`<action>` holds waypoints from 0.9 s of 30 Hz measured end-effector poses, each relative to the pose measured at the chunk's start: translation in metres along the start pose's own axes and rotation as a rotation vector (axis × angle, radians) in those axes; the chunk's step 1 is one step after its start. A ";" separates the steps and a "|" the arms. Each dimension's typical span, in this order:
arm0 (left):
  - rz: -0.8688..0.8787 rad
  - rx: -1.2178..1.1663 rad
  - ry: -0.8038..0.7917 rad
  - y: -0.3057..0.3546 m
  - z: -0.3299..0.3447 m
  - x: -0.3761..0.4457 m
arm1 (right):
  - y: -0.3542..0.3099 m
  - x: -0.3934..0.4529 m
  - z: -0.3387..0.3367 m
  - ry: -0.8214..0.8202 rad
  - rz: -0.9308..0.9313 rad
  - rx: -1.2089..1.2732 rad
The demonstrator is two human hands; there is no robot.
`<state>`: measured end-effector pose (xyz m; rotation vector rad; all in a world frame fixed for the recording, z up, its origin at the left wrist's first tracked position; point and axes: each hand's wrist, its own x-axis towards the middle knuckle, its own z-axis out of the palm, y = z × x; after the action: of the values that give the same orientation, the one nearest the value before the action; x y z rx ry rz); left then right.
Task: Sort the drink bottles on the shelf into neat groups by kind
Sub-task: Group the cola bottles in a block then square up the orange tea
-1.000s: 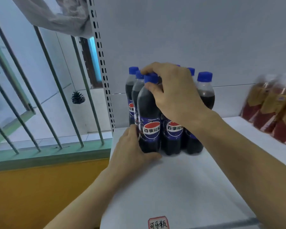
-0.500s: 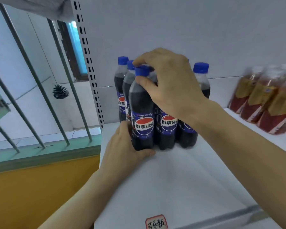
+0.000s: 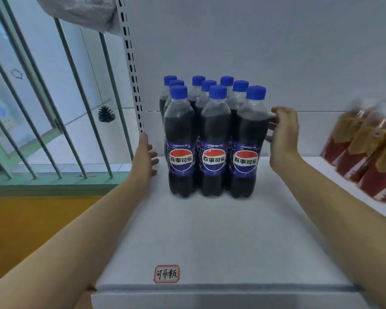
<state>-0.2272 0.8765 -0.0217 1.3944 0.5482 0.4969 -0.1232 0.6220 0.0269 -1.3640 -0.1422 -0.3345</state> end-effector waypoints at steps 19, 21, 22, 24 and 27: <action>0.038 -0.194 -0.234 -0.029 0.025 0.019 | 0.071 -0.011 0.005 -0.460 0.471 0.358; 0.037 -0.195 -0.205 -0.029 0.027 0.017 | 0.075 -0.009 0.005 -0.442 0.486 0.365; 0.044 -0.190 -0.203 -0.028 0.027 0.017 | 0.077 -0.008 0.005 -0.436 0.495 0.366; 0.060 -0.174 -0.210 -0.027 0.029 0.015 | 0.079 -0.007 0.005 -0.432 0.509 0.367; 0.076 -0.157 -0.211 -0.026 0.030 0.014 | 0.080 -0.006 0.005 -0.441 0.510 0.363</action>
<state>-0.1973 0.8592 -0.0460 1.3014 0.2800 0.4373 -0.1032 0.6414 -0.0486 -1.0480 -0.2025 0.4080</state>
